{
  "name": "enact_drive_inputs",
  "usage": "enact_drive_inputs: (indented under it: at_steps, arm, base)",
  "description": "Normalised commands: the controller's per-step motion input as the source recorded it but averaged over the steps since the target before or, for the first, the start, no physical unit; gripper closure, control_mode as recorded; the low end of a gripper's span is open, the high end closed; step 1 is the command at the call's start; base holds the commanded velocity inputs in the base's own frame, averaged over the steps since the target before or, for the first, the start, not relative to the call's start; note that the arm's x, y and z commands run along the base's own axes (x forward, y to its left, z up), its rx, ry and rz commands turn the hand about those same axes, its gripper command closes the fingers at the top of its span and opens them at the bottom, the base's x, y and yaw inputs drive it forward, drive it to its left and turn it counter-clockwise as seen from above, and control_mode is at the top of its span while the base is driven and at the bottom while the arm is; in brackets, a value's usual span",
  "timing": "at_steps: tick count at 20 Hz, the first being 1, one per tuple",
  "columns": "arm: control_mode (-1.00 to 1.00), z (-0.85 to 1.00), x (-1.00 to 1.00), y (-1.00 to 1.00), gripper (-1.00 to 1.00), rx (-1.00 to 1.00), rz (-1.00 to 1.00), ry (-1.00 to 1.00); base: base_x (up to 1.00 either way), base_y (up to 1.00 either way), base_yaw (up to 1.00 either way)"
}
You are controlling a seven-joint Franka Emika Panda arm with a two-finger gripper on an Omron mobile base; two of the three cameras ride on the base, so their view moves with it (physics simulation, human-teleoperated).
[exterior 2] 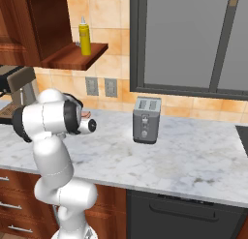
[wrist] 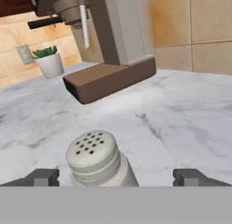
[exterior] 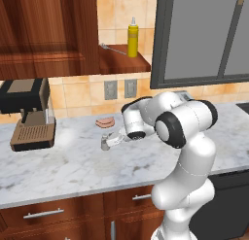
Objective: Pick the mustard and shaker from the counter and place them in the cabinet.
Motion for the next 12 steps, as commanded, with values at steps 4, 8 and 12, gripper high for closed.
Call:
enact_drive_inputs:
  at_steps: [4, 8, 12]
  arm:
    - [-1.00, -0.12, 0.15, 0.17, -1.00, 0.00, 0.00, 0.00]
    - [-1.00, -0.04, 0.05, 0.06, -1.00, 0.00, 0.00, 0.00]
    - [-1.00, -0.02, 0.05, 0.00, -1.00, 0.00, 0.00, 0.00]
  base:
    - [0.00, 0.00, 0.00]
    - [0.00, 0.00, 0.00]
    - [0.00, 0.00, 0.00]
